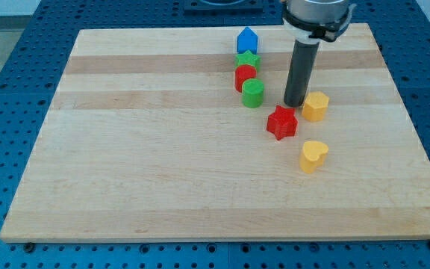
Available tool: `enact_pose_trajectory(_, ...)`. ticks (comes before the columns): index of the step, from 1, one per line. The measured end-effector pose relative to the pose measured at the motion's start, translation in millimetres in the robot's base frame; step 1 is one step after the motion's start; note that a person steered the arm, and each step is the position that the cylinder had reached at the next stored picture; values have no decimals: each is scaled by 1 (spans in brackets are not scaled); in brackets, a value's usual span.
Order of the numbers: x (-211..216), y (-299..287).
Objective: Slightly push the green circle to the left side of the board
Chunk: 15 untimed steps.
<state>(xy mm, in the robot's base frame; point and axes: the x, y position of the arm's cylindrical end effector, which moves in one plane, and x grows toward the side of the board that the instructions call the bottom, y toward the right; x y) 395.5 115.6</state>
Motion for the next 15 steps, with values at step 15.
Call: enact_pose_trajectory(15,45,91)
